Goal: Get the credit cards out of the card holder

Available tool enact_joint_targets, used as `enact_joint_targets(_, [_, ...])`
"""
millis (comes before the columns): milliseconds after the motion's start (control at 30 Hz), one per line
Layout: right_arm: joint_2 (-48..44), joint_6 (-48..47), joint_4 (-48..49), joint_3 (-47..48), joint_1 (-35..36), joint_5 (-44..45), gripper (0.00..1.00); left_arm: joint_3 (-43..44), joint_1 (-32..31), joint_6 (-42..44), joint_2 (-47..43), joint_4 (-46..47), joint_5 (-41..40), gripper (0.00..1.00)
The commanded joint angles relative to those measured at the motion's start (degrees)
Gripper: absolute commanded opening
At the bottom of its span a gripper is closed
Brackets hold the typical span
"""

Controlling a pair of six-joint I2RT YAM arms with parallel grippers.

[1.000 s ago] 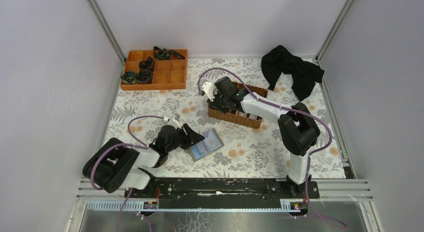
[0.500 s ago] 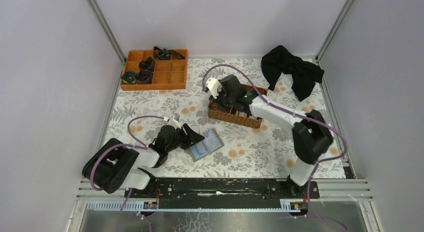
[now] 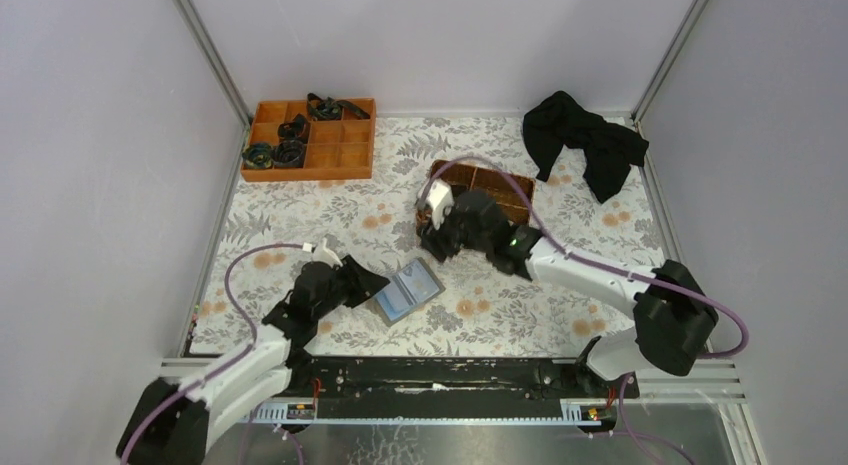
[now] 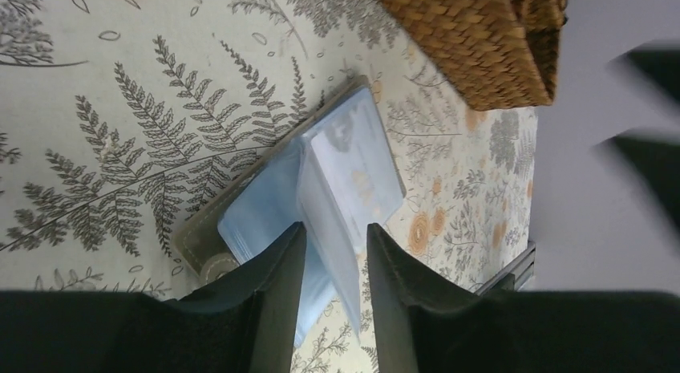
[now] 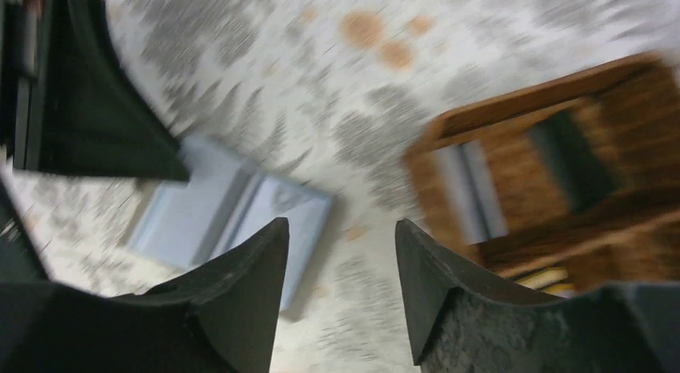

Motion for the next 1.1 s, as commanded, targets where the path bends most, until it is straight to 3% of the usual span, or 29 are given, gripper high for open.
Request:
enact_joint_targets(0, [2.6,7.8,6.8,-5.9,5.5,-2.7,0.56,-0.9,0.0,-0.2,-10.2,-13.0,-4.6,0.38])
enact_joint_targets(100, [4.4,10.1,9.9,-8.6,6.1,-4.2,0.53,-1.0,0.0,-0.2,-11.2,-13.5,-4.8,0.36])
enact_joint_targets(267, [6.4,11.6,10.9,-9.5,6.2,-5.2,0.52,0.2,0.0,-0.2,-5.0,-13.1,-4.1,0.31])
enact_joint_targets(367, [7.3,11.7,10.7,-9.8,6.3,-3.5,0.53,-0.1,-0.1,-0.5,-3.7,-12.3,-4.0,0.19])
enact_joint_targets(467, [8.4,11.6,10.3,-9.6,6.2,-2.5,0.53,-0.6,-0.1,-1.0,-4.1,-10.8,-3.2,0.0])
enact_joint_targets(867, [12.1,14.4,12.5,-8.6,6.5,-9.4,0.47,-1.2,-0.9,-1.6,4.7,-3.2,-2.6,0.0])
enact_joint_targets(1067, [10.6,14.7,10.1,-8.9,6.4,0.0,0.37,0.6,-1.1,-0.8,6.9,-2.8,-2.6,0.0])
